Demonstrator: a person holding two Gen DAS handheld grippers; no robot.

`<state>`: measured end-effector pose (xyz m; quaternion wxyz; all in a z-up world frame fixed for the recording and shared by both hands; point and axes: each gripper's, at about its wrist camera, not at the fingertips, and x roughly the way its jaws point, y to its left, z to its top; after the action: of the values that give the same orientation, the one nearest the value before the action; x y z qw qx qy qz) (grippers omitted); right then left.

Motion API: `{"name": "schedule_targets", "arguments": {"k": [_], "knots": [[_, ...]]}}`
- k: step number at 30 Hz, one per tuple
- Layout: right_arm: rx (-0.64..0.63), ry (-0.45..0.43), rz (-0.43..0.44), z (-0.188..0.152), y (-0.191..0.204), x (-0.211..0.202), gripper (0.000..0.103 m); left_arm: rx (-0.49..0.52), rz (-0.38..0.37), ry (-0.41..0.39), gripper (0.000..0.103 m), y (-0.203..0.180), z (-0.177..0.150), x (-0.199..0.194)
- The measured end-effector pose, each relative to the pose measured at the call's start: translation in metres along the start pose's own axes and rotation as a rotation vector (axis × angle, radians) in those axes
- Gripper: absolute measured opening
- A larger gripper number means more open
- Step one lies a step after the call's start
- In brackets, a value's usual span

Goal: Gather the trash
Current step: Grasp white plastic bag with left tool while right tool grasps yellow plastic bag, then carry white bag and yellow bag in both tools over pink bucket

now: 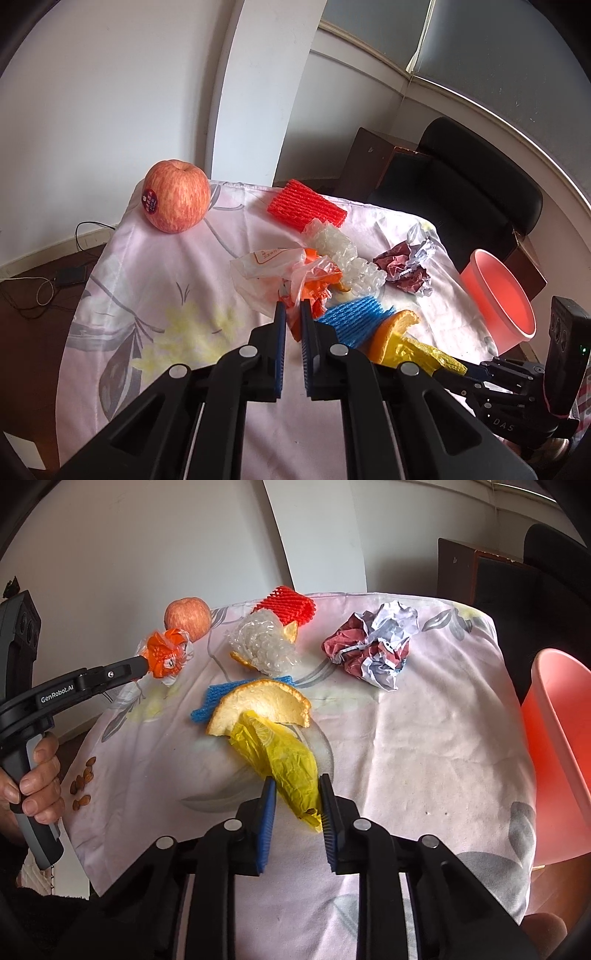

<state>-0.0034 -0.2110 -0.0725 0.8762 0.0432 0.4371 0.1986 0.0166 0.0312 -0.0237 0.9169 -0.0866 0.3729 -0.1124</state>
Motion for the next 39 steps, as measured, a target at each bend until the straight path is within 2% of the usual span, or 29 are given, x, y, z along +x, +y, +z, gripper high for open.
{"name": "schedule_targets", "arguments": {"k": [11,16,39], "knots": [[0.054,-0.092,0.034,-0.003,-0.010,-0.034,0.018,0.013,-0.030,-0.034,0.007,-0.019,0.008,-0.010],[0.091,-0.136,0.022,-0.004,-0.021,-0.050,0.018,0.036,-0.049,-0.039,0.007,-0.033,0.014,-0.009],[0.260,-0.315,-0.062,-0.022,-0.090,-0.112,0.018,0.205,-0.167,-0.025,0.007,-0.146,0.027,0.003]]}}
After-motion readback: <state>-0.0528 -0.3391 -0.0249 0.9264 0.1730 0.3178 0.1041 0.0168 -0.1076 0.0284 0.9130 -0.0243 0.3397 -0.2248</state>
